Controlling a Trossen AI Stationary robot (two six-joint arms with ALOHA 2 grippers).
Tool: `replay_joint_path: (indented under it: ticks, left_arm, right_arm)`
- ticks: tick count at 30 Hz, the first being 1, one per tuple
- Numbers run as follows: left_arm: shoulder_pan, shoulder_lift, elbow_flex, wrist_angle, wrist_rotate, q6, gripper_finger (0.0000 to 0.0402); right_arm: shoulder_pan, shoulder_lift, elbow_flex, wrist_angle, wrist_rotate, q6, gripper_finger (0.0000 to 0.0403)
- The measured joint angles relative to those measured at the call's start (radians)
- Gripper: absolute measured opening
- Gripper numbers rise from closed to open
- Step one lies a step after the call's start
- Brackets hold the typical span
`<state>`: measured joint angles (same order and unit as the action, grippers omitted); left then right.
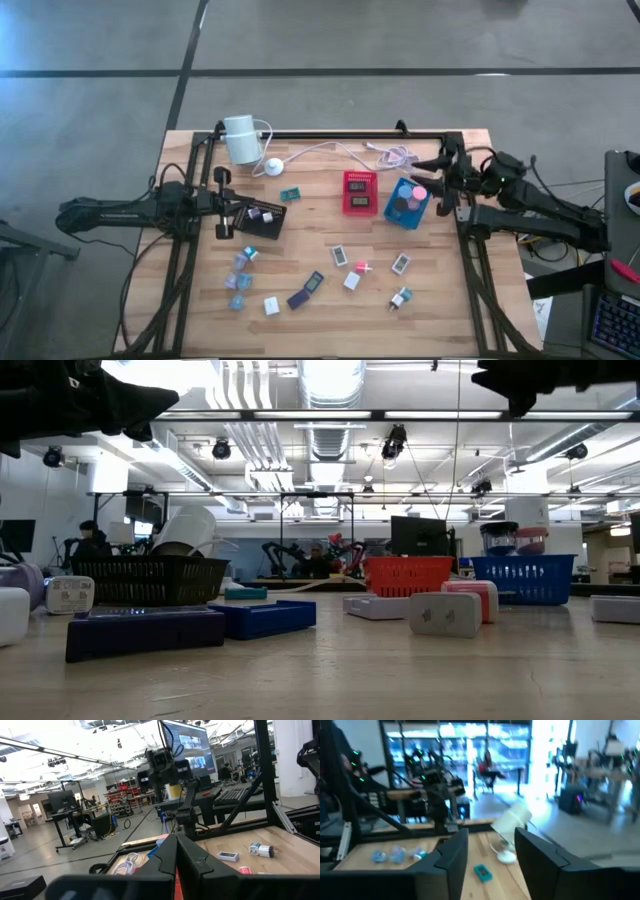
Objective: Pick & Place Office items
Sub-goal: Put the light blue digital clock into the red bin
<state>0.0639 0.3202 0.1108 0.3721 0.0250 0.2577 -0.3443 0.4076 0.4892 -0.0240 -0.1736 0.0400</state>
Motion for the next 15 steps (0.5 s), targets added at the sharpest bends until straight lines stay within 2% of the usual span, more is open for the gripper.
replay_joint_path:
  ticks: [9, 15]
  left_arm:
    - [0.000, 0.000, 0.000, -0.010, 0.000, 0.008, 0.0012]
    - [0.000, 0.000, 0.000, -0.010, -0.031, 0.008, 0.0012]
  right_arm:
    - [0.000, -0.106, -0.310, 0.392, -0.045, -0.017, 0.0062]
    - [0.000, -0.107, -0.406, 0.484, -0.045, -0.016, 0.0014]
